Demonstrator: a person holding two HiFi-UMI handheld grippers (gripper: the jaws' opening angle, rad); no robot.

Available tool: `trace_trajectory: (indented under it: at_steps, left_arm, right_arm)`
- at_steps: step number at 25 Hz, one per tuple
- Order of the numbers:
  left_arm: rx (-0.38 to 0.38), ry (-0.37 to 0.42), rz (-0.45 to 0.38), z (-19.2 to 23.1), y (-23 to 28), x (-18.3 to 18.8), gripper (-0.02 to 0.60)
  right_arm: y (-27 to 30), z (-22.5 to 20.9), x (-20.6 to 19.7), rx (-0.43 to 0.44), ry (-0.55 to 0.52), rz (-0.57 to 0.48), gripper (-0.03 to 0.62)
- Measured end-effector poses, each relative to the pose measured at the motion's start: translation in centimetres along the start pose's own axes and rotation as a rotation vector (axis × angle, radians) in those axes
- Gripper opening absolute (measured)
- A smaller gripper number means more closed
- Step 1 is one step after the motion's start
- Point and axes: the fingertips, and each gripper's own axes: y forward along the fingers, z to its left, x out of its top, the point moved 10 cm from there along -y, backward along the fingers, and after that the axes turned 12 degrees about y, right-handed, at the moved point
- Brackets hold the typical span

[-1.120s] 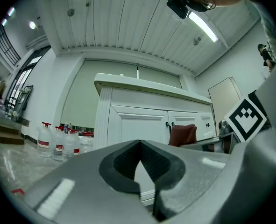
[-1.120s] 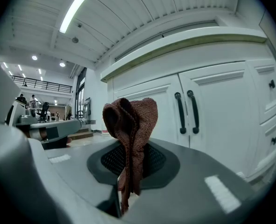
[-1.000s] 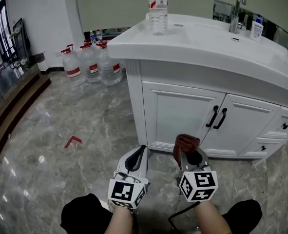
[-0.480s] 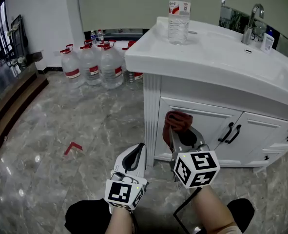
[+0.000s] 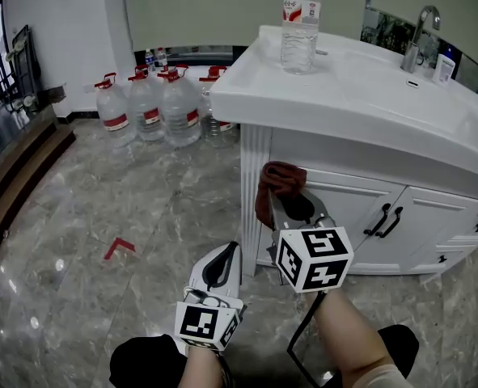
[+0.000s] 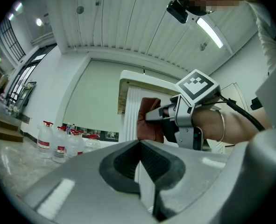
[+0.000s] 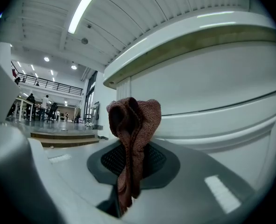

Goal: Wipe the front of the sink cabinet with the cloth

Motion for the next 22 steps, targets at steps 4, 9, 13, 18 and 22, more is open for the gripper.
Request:
trace_trajectory:
  at_steps: [4,9,13,18,22]
  left_arm:
    - [-0.034,-0.004,-0.017,-1.1,0.7,0.3,0.0]
    - [-0.074,0.003,-0.019,-3.2,1.9,0.9,0.0]
    - [-0.116,-0.003,-0.027,-5.4,3.1,1.4,0.0]
    - [-0.19,0.03,-0.035,-8.8,4.6,1.7,0.0]
    - [-0.224,0.044,-0.033,-10.2,5.1,1.4,0.0]
  right_arm:
    - [-1.2,-1.6,0.6,-0.028,-0.012,-0.004,0.083]
    - [-3.8,-4.4,1.4,-0.091,-0.015,-0.014,0.083]
    - [-6.5,-7.4,2.1,-0.162,-0.012,-0.022,0.083]
    - [-9.8,-11.5,3.5,-0.247,-0.025,-0.026,0.083]
    - [-11.9,-14.2,4.3,-0.312,-0.022,-0.029,0.083]
